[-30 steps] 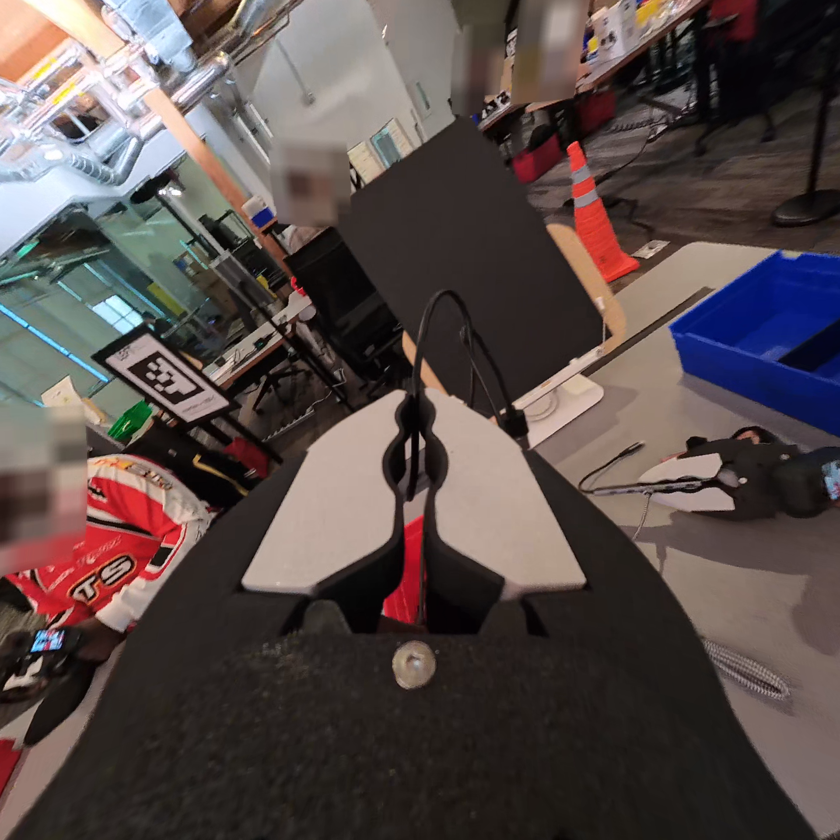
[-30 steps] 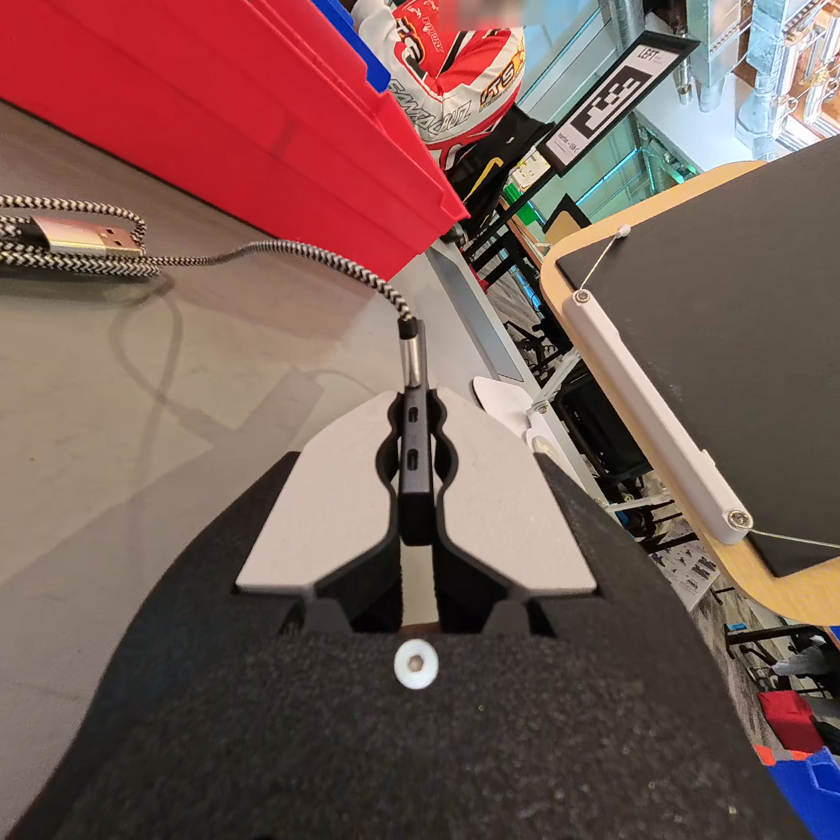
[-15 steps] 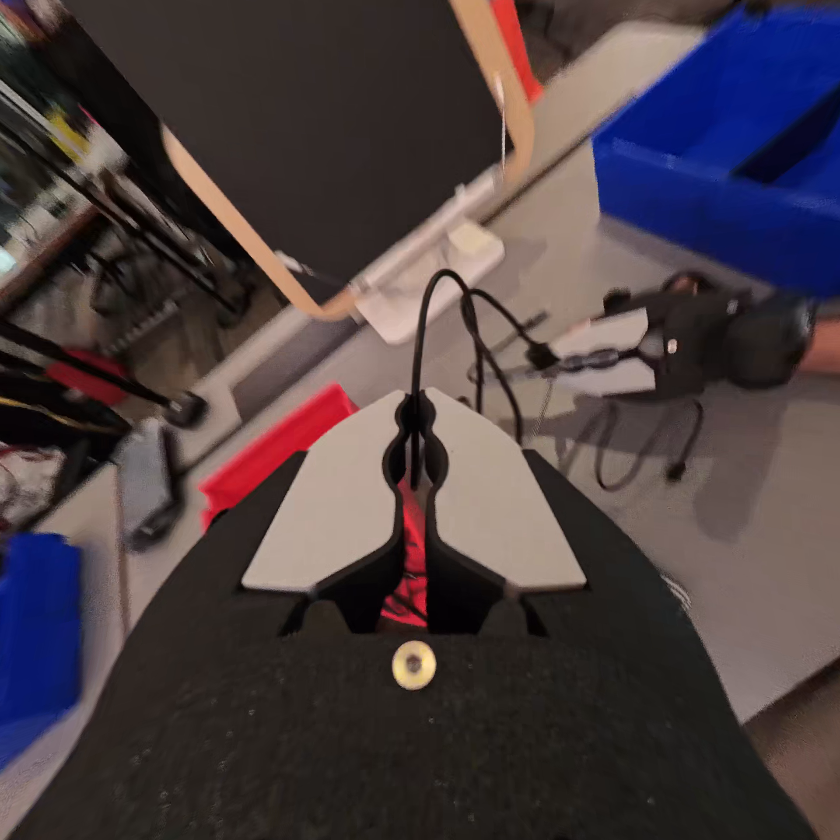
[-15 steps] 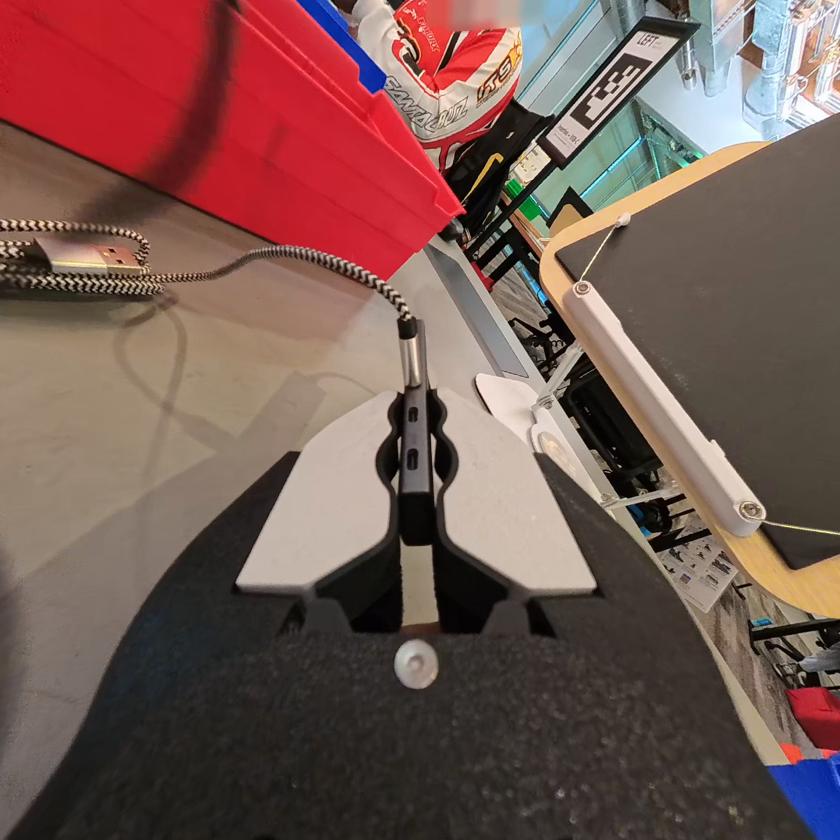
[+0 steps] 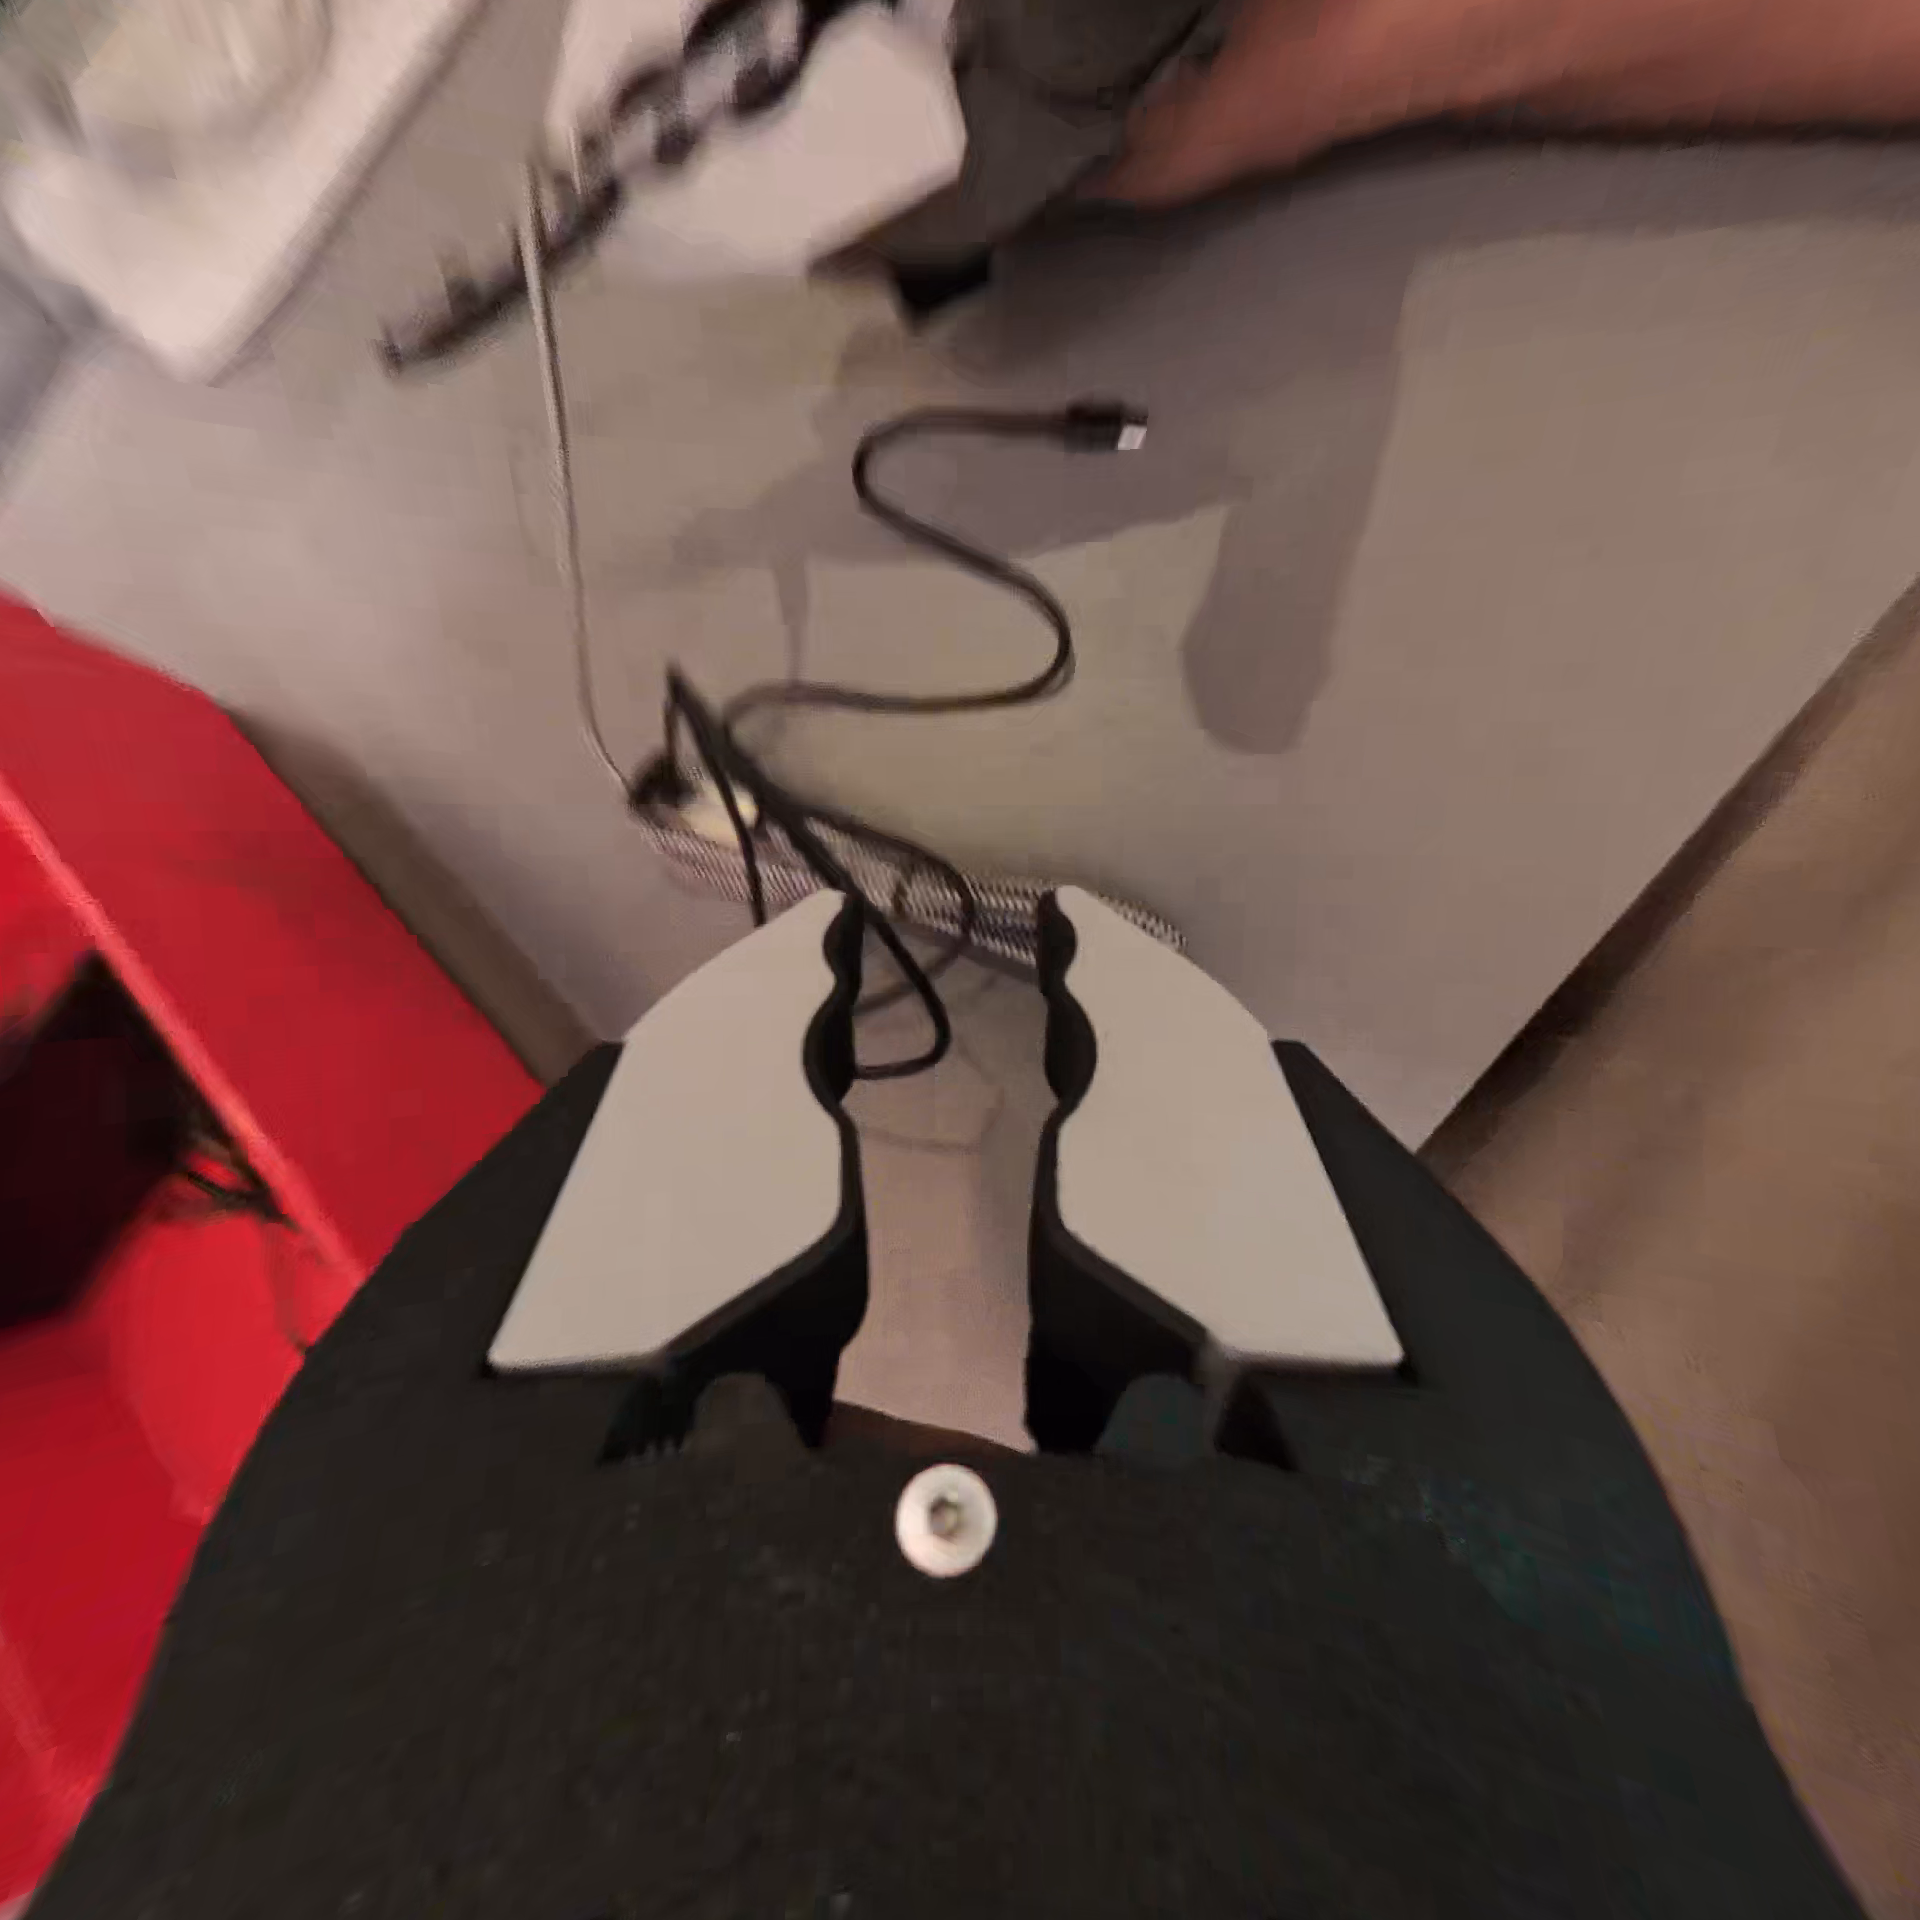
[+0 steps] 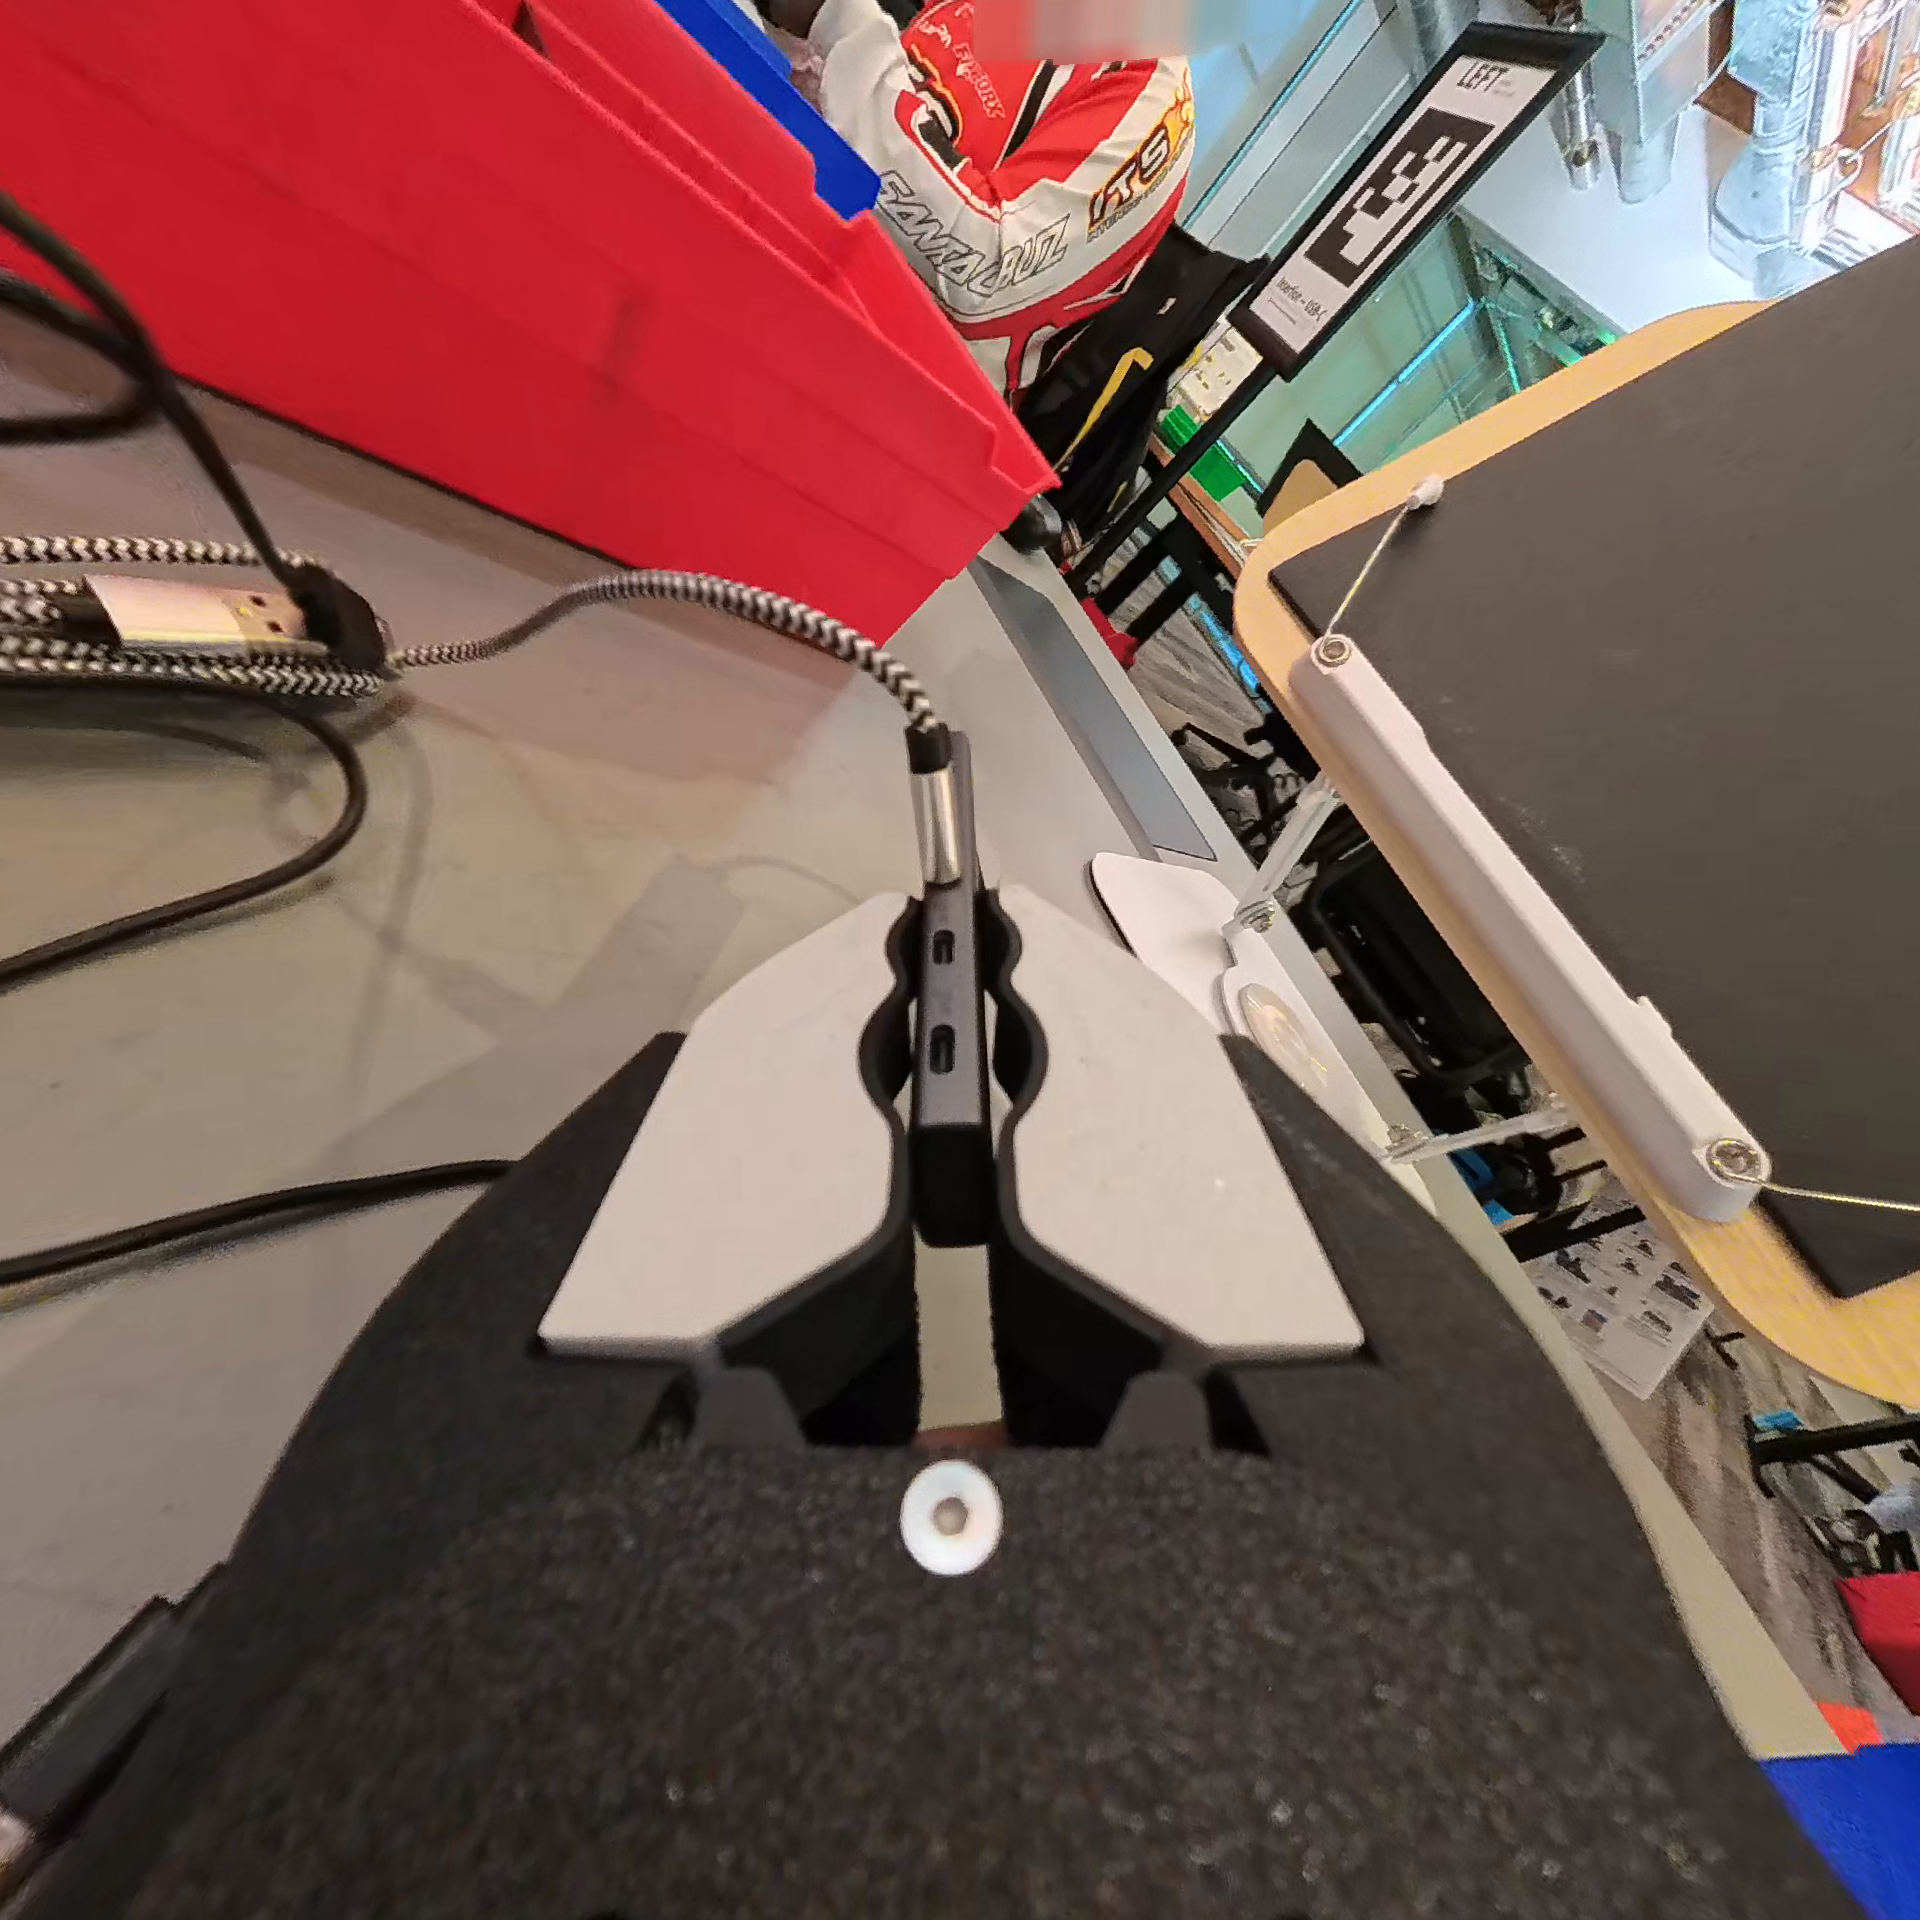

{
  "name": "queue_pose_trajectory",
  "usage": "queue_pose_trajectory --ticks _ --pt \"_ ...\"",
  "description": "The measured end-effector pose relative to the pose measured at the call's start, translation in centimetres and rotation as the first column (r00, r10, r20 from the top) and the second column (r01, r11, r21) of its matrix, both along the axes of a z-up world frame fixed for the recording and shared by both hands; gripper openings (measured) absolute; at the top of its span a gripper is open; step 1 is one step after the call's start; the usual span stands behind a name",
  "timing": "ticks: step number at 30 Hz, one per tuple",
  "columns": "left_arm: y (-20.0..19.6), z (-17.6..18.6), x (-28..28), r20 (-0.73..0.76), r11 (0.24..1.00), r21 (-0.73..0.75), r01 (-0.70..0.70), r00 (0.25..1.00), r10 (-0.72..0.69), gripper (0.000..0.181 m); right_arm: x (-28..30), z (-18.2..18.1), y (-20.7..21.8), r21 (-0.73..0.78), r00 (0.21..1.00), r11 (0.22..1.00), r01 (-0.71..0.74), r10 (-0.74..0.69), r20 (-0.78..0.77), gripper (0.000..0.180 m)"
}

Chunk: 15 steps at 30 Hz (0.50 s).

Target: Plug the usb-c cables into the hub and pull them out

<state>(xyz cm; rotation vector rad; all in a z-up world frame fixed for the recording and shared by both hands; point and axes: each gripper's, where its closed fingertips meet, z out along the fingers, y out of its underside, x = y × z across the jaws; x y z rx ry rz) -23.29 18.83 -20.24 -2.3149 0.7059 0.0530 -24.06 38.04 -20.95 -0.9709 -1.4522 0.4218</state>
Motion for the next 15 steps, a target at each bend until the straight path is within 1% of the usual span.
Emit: queue_pose_trajectory --ticks 1,3,5,6,8,9,11,13,15 --pt "0.4 1.9 0.7 -0.022 0.994 0.051 0.097 0.995 -0.096 0.032 0.0 0.1 -0.1 -0.006 1.0 1.0 -0.009 0.009 -0.004 0.009" --pt "1.0 5.1 3.1 -0.04 0.935 0.124 0.332 0.943 -0.329 0.026 0.0 0.2 -0.4 -0.016 0.999 0.999 -0.031 0.031 -0.013 0.009" --pt "1.2 6.3 5.7 -0.012 0.835 0.105 0.539 0.841 -0.541 0.024 0.0 0.3 -0.5 -0.022 0.999 0.999 -0.045 0.045 -0.017 0.009" --pt "1.9 6.3 6.5 -0.003 0.796 0.083 0.6 0.798 -0.602 0.025 0.0 0.3 -0.6 -0.027 0.999 0.998 -0.048 0.048 -0.018 0.009" --pt "3.7 5.4 7.9 -0.004 0.713 0.049 0.7 0.714 -0.7 0.026 0.1 0.4 -0.5 -0.044 0.998 0.997 -0.058 0.057 -0.028 0.009" --pt "4.4 4.3 8.4 0.001 0.672 0.017 0.741 0.672 -0.741 0.026 0.1 0.6 -0.5 -0.058 0.997 0.996 -0.065 0.063 -0.038 0.009" --pt "6.0 1.4 9.0 0.021 0.611 -0.061 0.789 0.613 -0.79 0.026 0.4 1.0 -0.1 -0.103 0.996 0.992 -0.068 0.061 -0.069 0.009" --pt "7.9 -1.5 9.2 0.016 0.59 -0.104 0.801 0.594 -0.804 0.027 0.6 1.4 0.4 -0.152 0.994 0.986 -0.07 0.055 -0.1 0.009" --pt "9.9 -3.6 9.3 -0.017 0.59 -0.094 0.802 0.591 -0.806 0.028 0.8 1.8 1.1 -0.188 0.991 0.98 -0.064 0.04 -0.124 0.009"
